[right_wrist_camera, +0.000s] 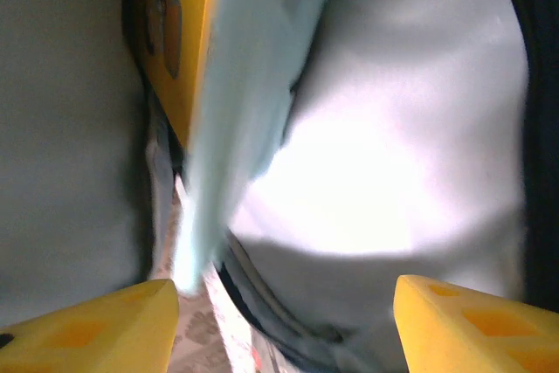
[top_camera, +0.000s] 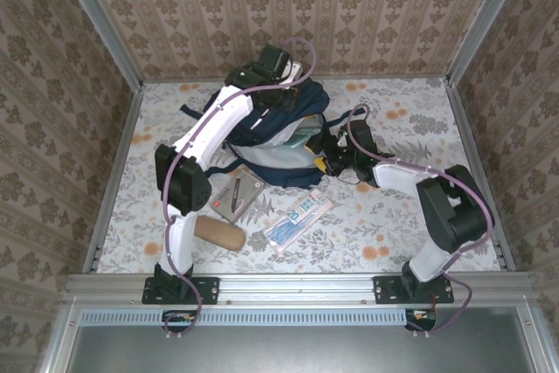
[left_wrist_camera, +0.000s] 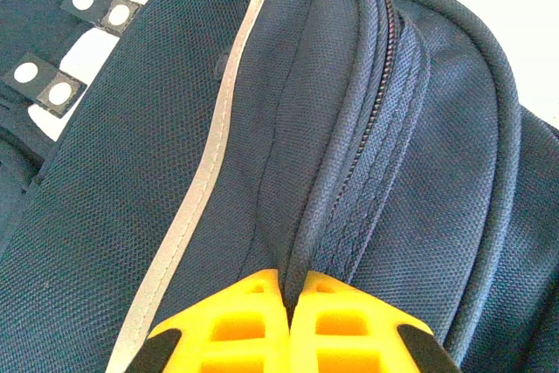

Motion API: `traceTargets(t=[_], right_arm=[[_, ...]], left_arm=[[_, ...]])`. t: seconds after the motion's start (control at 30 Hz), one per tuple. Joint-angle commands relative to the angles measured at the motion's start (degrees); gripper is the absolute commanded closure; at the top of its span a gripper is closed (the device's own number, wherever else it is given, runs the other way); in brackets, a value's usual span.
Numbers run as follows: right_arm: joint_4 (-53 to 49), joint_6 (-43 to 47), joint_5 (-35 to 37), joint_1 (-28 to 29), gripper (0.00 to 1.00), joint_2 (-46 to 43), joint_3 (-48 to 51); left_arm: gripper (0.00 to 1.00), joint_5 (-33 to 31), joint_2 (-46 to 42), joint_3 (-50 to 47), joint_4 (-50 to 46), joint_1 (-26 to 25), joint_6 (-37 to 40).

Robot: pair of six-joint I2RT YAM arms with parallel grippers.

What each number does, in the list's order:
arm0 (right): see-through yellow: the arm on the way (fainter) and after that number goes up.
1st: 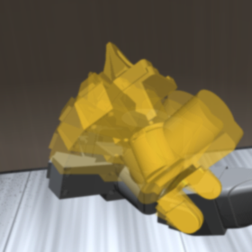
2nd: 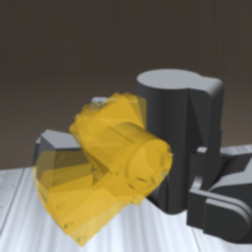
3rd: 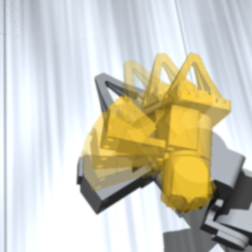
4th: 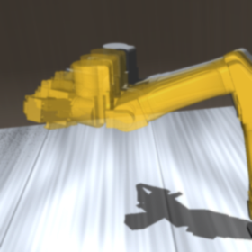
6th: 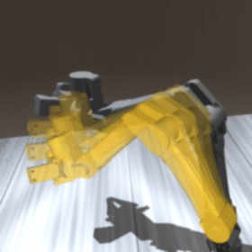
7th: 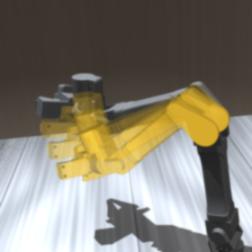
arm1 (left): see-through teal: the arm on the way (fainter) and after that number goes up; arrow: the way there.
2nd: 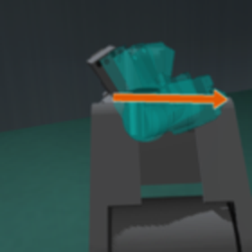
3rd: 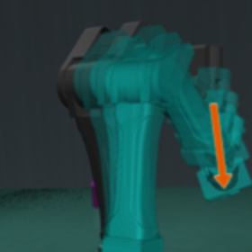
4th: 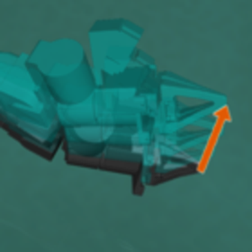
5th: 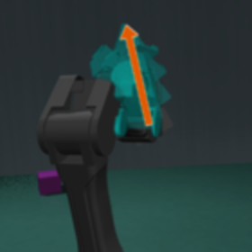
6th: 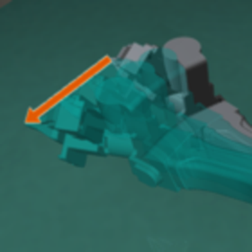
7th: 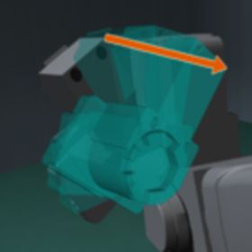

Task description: Pack the student bag

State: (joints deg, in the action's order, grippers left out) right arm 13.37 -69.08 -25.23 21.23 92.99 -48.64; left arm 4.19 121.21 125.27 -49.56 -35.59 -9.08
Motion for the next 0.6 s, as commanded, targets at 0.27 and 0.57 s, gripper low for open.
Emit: traceTargets(t=[0.27, 0.57], right_arm=[[-20.32, 13.02, 2.86, 1.19, 0.33, -12.36, 2.28], [-22.12, 13.47, 8.6, 6.52, 0.34, -16.06, 5.64]], left_arm=[[1.0, 0.74, -4.76, 0.45, 3.07, 0.08, -1.47], [1.0, 0.61, -6.1, 0.42, 3.04, 0.61, -1.47]])
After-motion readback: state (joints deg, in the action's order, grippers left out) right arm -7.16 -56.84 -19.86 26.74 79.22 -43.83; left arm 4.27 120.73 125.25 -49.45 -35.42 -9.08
